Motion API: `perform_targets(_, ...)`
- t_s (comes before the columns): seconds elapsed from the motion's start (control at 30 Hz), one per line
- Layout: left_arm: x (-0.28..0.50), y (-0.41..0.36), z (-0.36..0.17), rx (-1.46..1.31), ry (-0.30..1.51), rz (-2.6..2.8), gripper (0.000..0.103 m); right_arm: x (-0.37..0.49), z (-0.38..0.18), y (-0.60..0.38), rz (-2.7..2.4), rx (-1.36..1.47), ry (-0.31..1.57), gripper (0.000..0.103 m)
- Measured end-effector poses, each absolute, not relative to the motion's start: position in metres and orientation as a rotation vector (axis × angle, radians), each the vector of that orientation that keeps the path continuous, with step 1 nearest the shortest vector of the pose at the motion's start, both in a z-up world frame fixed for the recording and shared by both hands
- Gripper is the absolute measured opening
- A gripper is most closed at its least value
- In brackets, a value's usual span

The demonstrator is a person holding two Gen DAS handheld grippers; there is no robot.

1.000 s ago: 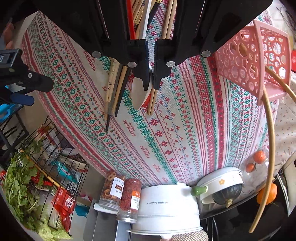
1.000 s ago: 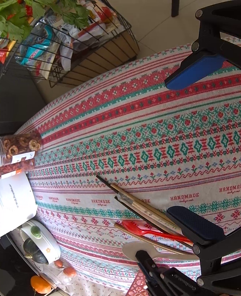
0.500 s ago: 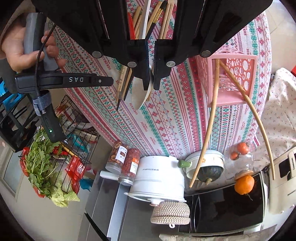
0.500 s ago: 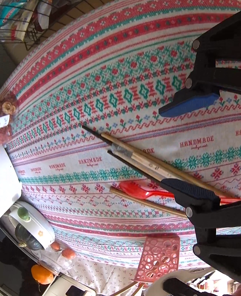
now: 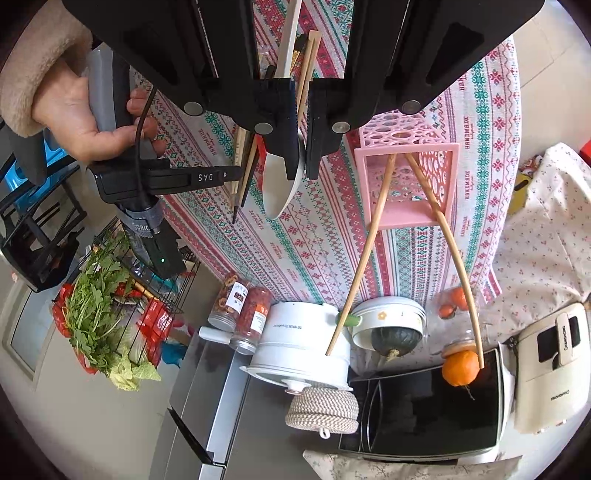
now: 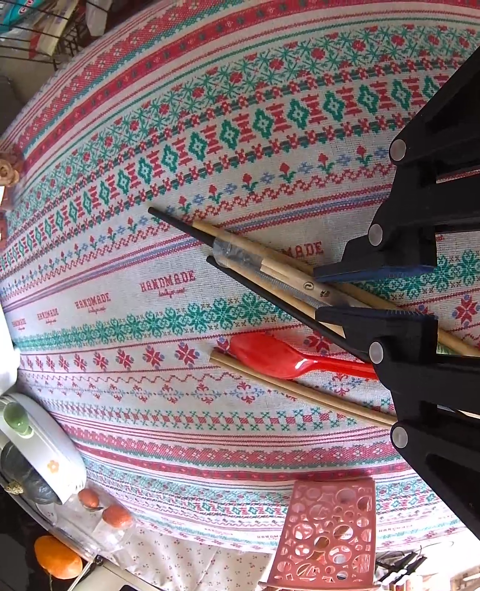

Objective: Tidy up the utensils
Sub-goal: 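Lift the white spoon with the left tool while the right tool grasps plastic-wrapped chopsticks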

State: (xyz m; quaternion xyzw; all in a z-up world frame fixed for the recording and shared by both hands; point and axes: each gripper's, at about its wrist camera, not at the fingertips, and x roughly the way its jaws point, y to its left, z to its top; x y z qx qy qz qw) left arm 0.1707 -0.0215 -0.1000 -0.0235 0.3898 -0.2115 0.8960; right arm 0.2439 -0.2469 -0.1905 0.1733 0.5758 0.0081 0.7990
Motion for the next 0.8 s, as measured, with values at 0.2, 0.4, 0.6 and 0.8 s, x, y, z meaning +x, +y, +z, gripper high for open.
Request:
perform_targets(0.2, 0.168, -0.007, -0.094, -0.078, 0.796, -0.43, 0.003, 0.232, -0.178, -0.255, 0.06, 0.393, 1.205, 0.004)
perform_targets(0.4, 0.162, 0.001, -0.081, -0.113, 0.74, -0.425, 0.003, 0.219, -0.154, -0.257, 0.108, 0.44, 1.129, 0.004)
perform_targets(0.6, 0.154, 0.025, -0.052, -0.188, 0.564, -0.391, 0.003, 0.196, -0.109, -0.246, 0.176, 0.409, 0.952, 0.004)
perform_targets(0.8, 0.153, 0.044, -0.037, -0.243, 0.379, -0.318, 0.003, 0.174, -0.071, -0.237, 0.209, 0.364, 0.794, 0.004)
